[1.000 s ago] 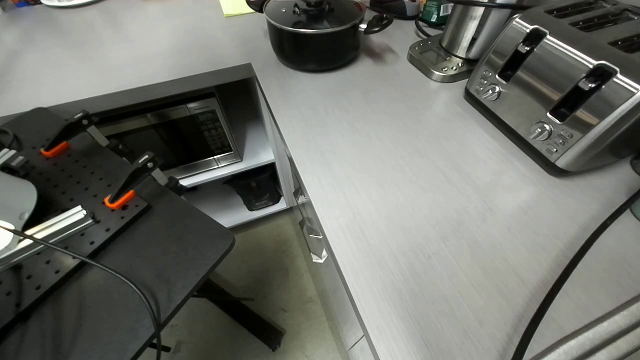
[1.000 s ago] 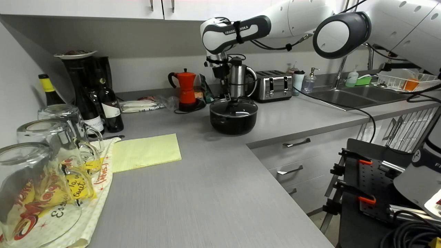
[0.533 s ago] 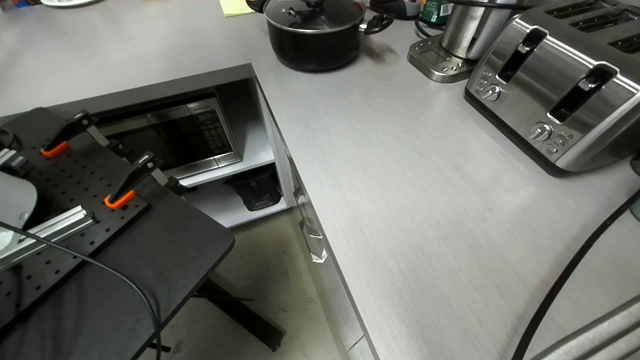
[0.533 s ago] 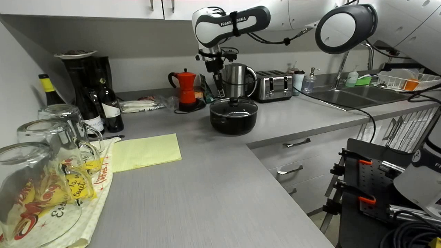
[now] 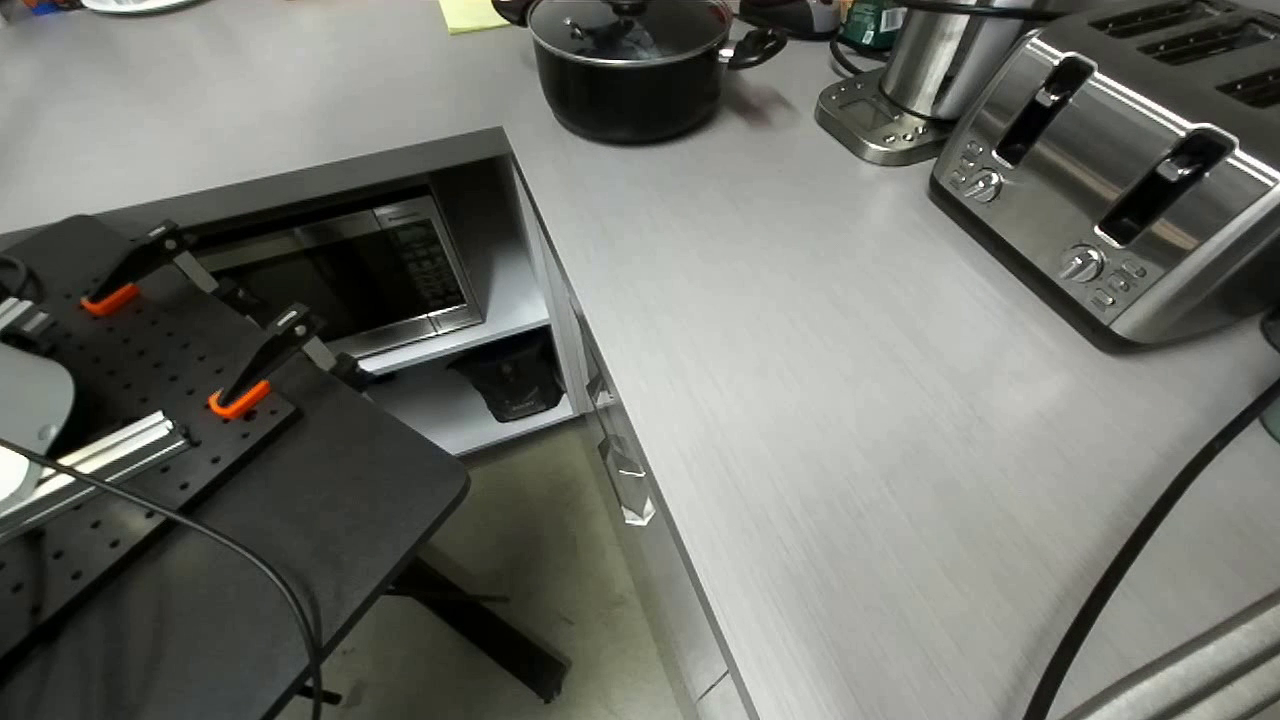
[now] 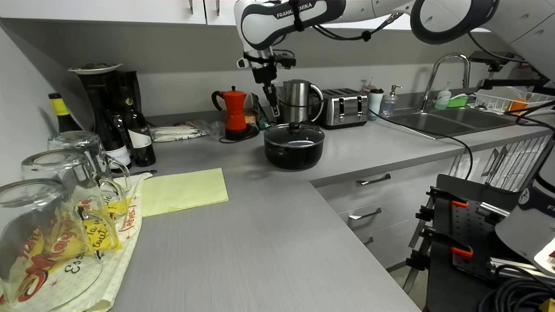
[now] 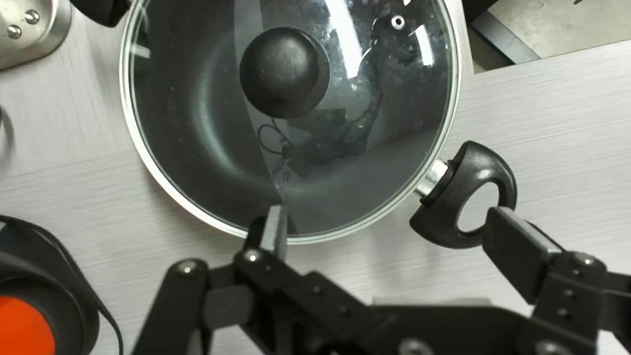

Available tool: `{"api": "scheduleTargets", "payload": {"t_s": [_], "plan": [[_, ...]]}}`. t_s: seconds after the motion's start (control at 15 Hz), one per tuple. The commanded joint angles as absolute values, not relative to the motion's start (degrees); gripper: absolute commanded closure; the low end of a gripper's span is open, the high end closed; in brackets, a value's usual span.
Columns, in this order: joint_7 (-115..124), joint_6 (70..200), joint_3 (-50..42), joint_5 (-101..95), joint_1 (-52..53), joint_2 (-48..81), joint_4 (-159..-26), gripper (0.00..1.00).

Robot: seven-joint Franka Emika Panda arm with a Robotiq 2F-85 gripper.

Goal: Put the lid on the pot

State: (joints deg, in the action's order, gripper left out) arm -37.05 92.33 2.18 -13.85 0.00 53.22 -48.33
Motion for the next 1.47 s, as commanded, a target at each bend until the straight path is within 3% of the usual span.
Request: {"api": "scheduleTargets", "payload": {"t_s": [0.0,1.4], "plan": [[-38.2,98.1,3.2,-14.4,-0.3,44.2,-62.0,0.0],[-41.7,114.3,3.6,-12.4,-1.9,5.2,-117.1,0.0]]}}
